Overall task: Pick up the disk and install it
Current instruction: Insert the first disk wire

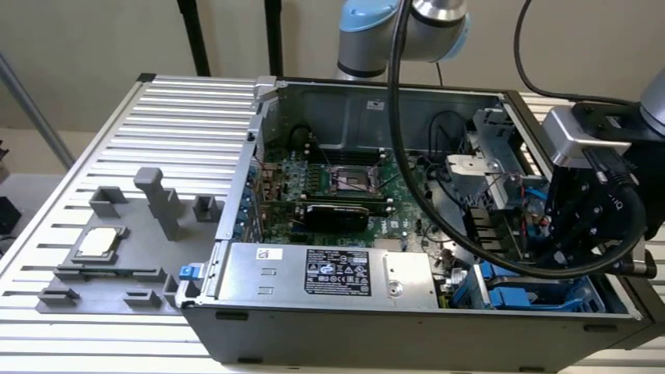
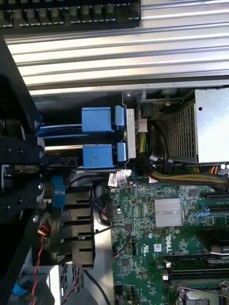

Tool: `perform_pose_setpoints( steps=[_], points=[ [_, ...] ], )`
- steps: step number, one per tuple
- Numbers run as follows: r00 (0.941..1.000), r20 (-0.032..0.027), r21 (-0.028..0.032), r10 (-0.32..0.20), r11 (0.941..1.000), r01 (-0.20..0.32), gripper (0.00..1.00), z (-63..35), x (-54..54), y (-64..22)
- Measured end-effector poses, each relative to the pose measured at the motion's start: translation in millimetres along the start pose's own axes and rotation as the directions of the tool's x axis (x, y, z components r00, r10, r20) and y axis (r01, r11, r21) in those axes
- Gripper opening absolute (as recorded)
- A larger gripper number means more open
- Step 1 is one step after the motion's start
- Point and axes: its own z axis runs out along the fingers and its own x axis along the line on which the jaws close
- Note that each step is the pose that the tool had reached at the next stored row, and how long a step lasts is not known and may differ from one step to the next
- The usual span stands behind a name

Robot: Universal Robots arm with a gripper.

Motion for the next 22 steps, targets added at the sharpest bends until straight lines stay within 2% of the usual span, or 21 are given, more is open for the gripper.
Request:
perform_pose_setpoints(
  steps=[4, 6, 22],
  points=[
    [1.0, -0.0053, 0.0005, 0.001, 1.0, -0.001, 0.0, 0.2, -0.3, 0.0],
    [1.0, -0.0062, 0.0006, 0.002, 1.0, -0.002, 0.0, 0.4, -0.3, 0.0],
    [1.0, -0.0066, 0.0005, 0.003, 1.0, -0.003, 0.0, 6.4, -1.6, -3.0]
  ],
)
